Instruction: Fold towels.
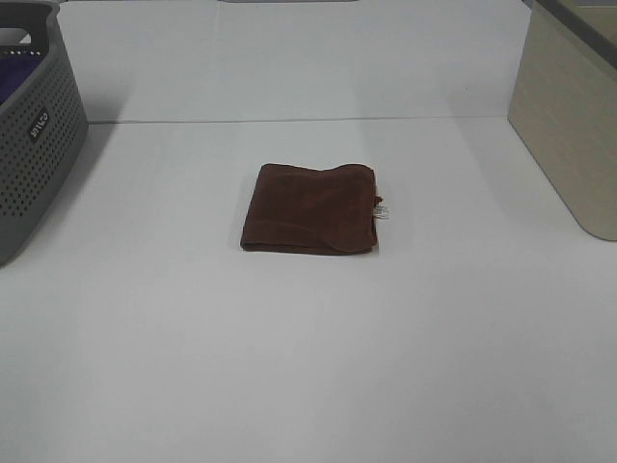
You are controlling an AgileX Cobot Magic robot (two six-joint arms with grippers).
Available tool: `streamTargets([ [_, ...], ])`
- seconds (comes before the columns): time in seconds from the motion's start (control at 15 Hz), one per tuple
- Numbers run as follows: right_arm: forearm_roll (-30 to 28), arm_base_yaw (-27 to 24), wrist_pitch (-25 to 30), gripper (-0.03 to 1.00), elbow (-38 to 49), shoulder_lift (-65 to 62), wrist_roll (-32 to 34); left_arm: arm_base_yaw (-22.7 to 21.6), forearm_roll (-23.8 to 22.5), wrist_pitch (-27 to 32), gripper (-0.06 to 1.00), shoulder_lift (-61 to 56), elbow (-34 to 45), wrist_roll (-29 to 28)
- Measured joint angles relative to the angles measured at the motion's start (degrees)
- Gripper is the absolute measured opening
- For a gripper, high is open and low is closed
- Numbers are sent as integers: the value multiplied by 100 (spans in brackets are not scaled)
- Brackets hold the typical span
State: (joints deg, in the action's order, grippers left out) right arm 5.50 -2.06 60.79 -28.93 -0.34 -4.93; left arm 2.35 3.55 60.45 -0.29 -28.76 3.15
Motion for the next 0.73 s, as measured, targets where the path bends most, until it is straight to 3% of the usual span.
streamTargets([
  [0.73, 11, 0, 0, 69, 6, -6, 0, 0, 0, 0, 63, 0, 6, 11],
])
